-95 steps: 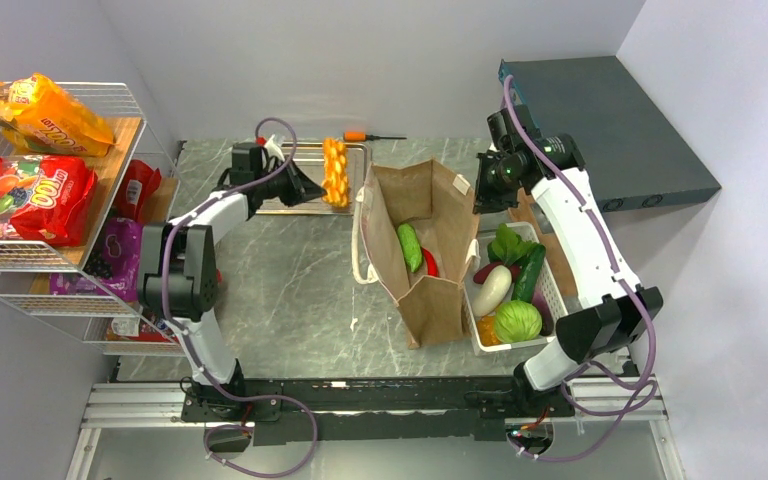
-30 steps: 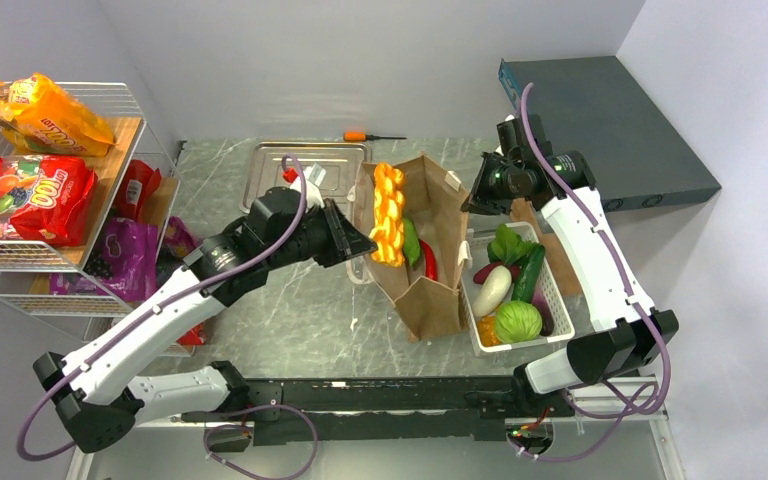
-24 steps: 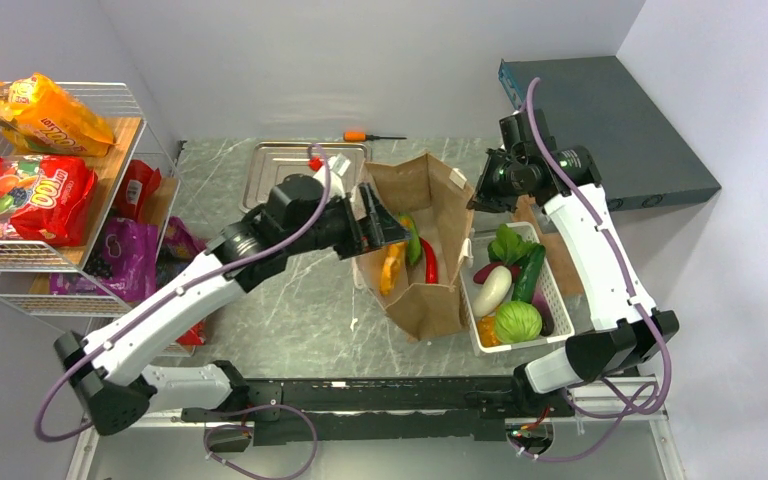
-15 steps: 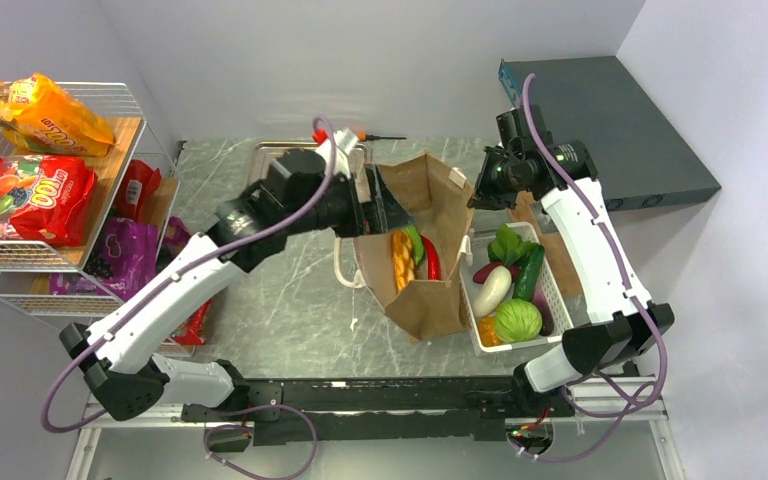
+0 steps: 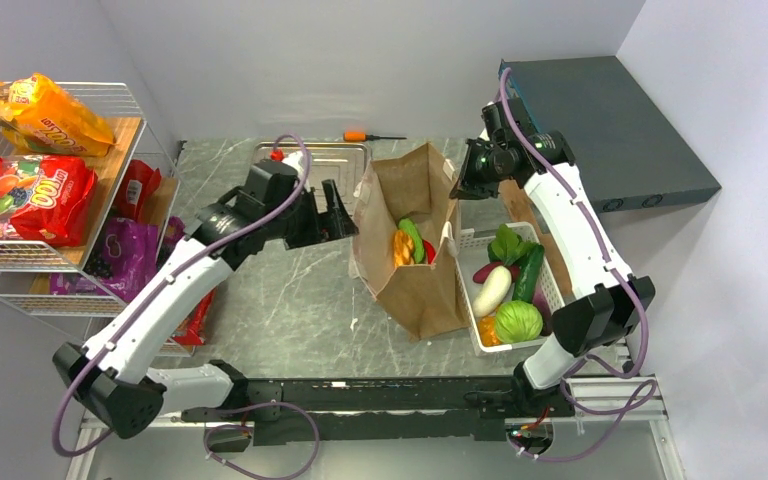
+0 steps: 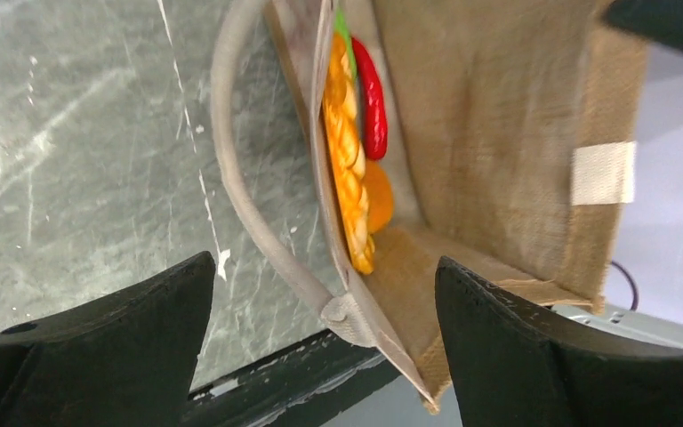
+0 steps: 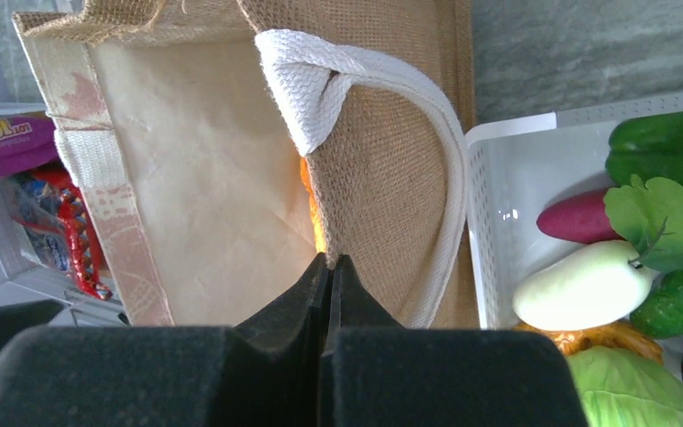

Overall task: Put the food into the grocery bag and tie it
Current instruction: Place the food in the grocery bag, then adjust the grocery bag at the center of the board.

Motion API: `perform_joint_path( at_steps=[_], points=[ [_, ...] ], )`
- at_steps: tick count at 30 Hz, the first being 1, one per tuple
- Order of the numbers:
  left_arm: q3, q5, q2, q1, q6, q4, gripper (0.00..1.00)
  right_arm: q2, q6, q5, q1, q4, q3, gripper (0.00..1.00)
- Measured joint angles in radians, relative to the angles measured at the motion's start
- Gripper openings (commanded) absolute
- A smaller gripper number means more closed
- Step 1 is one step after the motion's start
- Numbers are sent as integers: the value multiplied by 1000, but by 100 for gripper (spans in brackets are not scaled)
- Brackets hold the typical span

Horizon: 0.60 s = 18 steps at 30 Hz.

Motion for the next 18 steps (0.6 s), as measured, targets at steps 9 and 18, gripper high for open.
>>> perform_joint_path(
  at_steps=[9,18],
  points=[
    [-35,121,156,0,29,82,74,-24,-5,-43,0,52,-47,0],
    [12,170,306,0,18,126,0,-27,-8,-49,0,54,-39,0]
  ],
)
